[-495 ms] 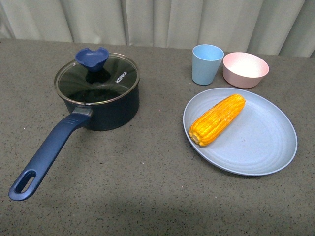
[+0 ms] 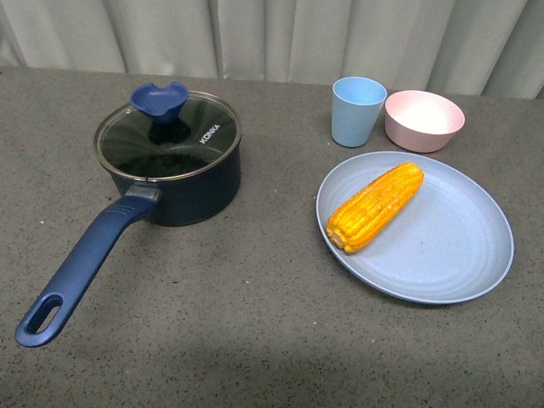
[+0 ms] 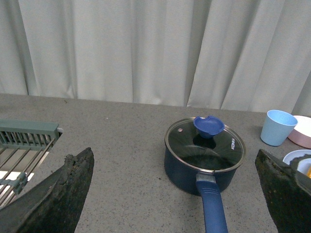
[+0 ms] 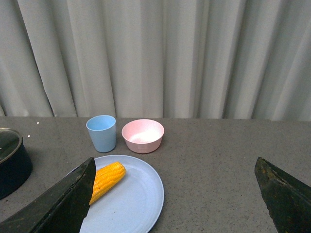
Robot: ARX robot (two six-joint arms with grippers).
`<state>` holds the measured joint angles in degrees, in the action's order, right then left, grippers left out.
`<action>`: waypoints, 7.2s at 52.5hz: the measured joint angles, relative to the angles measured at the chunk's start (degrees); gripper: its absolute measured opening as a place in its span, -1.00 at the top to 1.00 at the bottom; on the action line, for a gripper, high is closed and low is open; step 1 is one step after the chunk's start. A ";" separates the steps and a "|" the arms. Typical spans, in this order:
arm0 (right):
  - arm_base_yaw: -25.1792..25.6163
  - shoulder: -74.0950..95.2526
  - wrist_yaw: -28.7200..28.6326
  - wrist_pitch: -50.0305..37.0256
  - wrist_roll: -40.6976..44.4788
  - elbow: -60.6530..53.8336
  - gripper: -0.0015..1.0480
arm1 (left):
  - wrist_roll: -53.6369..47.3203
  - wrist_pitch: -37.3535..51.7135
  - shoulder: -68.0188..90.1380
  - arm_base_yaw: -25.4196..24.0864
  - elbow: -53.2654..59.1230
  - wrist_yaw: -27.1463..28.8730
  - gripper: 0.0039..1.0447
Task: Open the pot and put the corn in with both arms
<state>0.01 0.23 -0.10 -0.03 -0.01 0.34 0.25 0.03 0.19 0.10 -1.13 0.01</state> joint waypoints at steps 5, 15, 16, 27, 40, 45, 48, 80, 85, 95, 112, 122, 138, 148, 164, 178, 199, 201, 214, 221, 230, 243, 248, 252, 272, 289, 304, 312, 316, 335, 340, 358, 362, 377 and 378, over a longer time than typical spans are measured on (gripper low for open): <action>0.00 0.00 0.02 0.00 0.00 0.00 -0.82 | 0.00 0.00 0.00 0.00 0.00 0.00 -0.88; 0.00 0.00 0.02 0.00 0.00 0.00 -0.82 | 0.00 0.00 0.00 0.00 0.00 0.00 -0.88; 0.00 0.00 0.00 0.00 0.00 0.00 -0.82 | 0.00 0.00 0.00 0.00 0.00 0.00 -0.88; 0.00 0.00 0.02 0.00 0.00 0.00 -0.82 | -0.02 0.00 0.00 0.00 0.00 0.00 -0.88; 0.00 0.00 0.02 0.00 0.00 0.00 -0.82 | 0.00 0.00 0.00 0.00 0.00 0.00 -0.88; 0.00 0.00 0.00 0.00 0.02 0.00 -0.82 | 0.00 0.00 0.00 0.00 0.00 0.00 -0.88; 0.00 0.00 0.02 0.00 0.00 0.00 -0.82 | 0.00 0.00 0.00 0.00 0.00 0.00 -0.88; 0.00 0.00 0.00 0.00 0.00 0.00 -0.82 | 1.55 -1.09 0.74 1.22 -0.24 4.28 -0.88; 0.00 0.00 0.02 0.00 0.00 0.00 -0.82 | 6.54 2.38 9.94 4.52 -0.83 16.63 -0.88; 0.00 0.00 0.00 0.00 0.00 0.00 -0.82 | 11.43 25.57 34.45 5.66 -3.61 15.80 -0.88; 0.00 0.00 0.00 0.00 0.02 0.00 -0.82 | 10.88 54.34 78.90 10.64 -19.02 12.35 -0.88; 0.00 0.00 0.00 0.00 0.00 0.00 -0.82 | 11.87 54.03 95.47 13.03 -31.30 8.76 -0.88; 0.00 0.00 0.00 0.00 0.02 0.00 -0.82 | 9.88 50.12 110.90 13.73 -45.88 6.71 -0.88; 0.00 0.00 0.02 0.00 0.02 0.00 -0.82 | 7.06 48.85 116.80 13.57 -50.01 5.42 -0.88; 0.00 0.00 0.00 0.00 0.00 0.00 -0.82 | 5.55 49.16 121.52 13.51 -51.06 5.33 -0.88; 0.00 0.00 0.00 0.00 0.00 0.00 -0.82 | 5.49 50.16 121.52 13.46 -50.64 4.28 -0.21; 0.00 0.00 0.02 0.00 0.00 0.00 -0.82 | 7.41 52.87 112.50 9.31 -45.46 3.28 -0.19; 0.00 0.00 0.00 0.00 0.00 0.00 -0.82 | 7.39 53.81 111.45 7.48 -45.00 2.75 -0.19; 0.00 0.00 0.00 0.00 0.02 0.00 -0.82 | 5.29 61.96 115.12 -4.68 -41.42 -0.09 -0.18; 0.00 0.00 0.00 0.00 0.02 0.00 -0.82 | 3.89 66.36 121.00 -10.60 -41.35 -1.60 -0.18; 0.00 0.00 0.00 0.00 0.00 0.00 -0.82 | 4.44 67.36 127.03 -12.90 -42.23 -3.61 -0.18; 0.00 0.00 0.02 0.00 0.00 0.00 -0.82 | 5.29 65.77 132.37 -12.07 -44.65 -4.98 -0.18; 0.00 0.00 0.00 0.00 0.00 0.00 -0.82 | 4.79 65.46 133.74 -11.78 -44.85 -4.92 -0.18; 0.00 0.00 0.00 0.00 0.02 0.00 -0.82 | 4.13 65.18 134.18 -11.56 -45.05 -4.61 -0.18; 0.00 0.00 0.00 0.00 0.00 0.00 -0.82 | 3.50 62.34 134.31 -11.45 -45.92 -4.85 -0.50; 0.00 0.00 0.00 0.00 0.00 0.00 -0.82 | 4.92 60.46 122.46 -11.69 -40.13 -2.14 -0.88; 0.00 0.02 0.02 0.00 0.00 0.00 -0.82 | 1.88 78.23 108.76 -11.23 -24.30 -9.44 -0.22; 0.00 0.00 0.02 0.00 0.00 0.00 -0.82 | 1.68 79.84 104.45 -10.10 -20.15 -8.61 0.44; 0.00 0.00 0.02 0.00 0.00 0.00 -0.82 | 1.11 78.58 97.44 -8.09 -13.75 -6.51 0.68; 0.00 0.02 0.02 0.00 0.00 -0.02 -0.82 | 0.22 66.29 70.86 -2.14 -2.21 -1.03 0.93; 0.00 0.00 0.00 0.00 0.00 -0.02 -0.82 | 0.20 62.31 65.29 -0.59 -1.03 -0.15 0.93; 0.00 0.00 0.02 0.00 0.02 -0.02 -0.82 | 0.17 41.72 43.36 -0.22 -0.04 0.00 0.93; 0.00 0.00 0.02 0.00 0.00 -0.02 -0.82 | 0.17 39.10 40.41 -0.24 -0.02 0.00 0.93; 0.00 0.00 0.02 0.00 0.00 -0.02 -0.82 | 0.17 27.98 28.06 -0.22 0.02 0.00 0.93; 0.00 0.00 0.02 0.00 0.00 -0.02 -0.82 | 0.17 27.43 27.41 -0.22 0.02 0.00 0.93</action>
<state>0.01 0.23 -0.08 -0.03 -0.01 0.32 0.43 27.46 27.59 -0.12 -1.10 0.01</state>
